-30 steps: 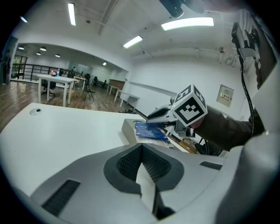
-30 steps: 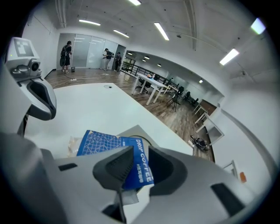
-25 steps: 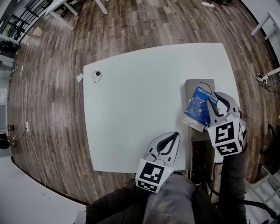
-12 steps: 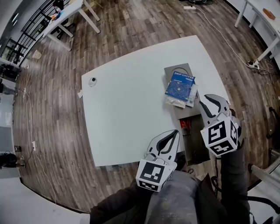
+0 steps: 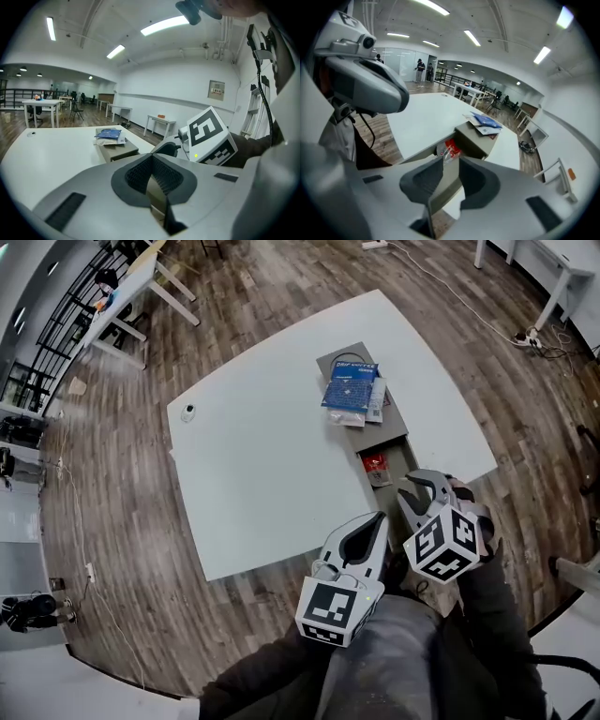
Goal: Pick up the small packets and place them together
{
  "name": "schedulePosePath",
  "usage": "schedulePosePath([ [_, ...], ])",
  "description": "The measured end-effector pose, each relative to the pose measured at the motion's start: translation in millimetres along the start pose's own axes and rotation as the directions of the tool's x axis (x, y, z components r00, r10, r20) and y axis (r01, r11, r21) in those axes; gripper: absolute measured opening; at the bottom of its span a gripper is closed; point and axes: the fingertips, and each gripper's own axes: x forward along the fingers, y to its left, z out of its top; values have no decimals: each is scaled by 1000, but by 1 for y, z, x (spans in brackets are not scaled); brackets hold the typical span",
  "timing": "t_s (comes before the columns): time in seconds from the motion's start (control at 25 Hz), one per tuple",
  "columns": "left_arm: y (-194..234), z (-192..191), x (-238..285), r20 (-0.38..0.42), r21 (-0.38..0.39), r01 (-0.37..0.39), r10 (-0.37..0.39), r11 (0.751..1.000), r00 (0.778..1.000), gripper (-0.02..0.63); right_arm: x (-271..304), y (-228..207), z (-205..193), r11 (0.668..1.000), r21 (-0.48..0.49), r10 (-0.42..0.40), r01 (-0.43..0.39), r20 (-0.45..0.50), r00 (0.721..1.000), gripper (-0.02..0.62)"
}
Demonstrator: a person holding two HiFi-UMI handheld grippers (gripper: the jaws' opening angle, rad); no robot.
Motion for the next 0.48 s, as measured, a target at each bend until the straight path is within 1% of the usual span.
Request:
schedulePosePath([
  [0.04, 2, 1, 0, 3, -2, -3, 3, 1000, 1000, 3, 4, 4, 0, 1000, -15, 21, -21, -7, 1000, 94],
  [0.08, 6, 3, 0, 6, -4, -8, 8, 1000, 1000, 3, 8, 8, 1, 998, -32, 45, -46, -18, 999, 114],
  [0.24, 30, 8, 1, 9, -18, -41, 41, 999, 999, 3, 36, 22, 3, 980, -121, 149, -159, -88, 985, 213],
  [0.32, 46, 8, 3, 0, -31, -58, 58, 998, 998, 3, 52, 23, 6, 969, -163, 169, -187, -119, 978, 227],
  [0.48, 75, 3, 10, -26, -63, -82, 81, 995, 996, 3, 81, 17, 5, 952, -225, 170, -209, -182, 969, 229],
])
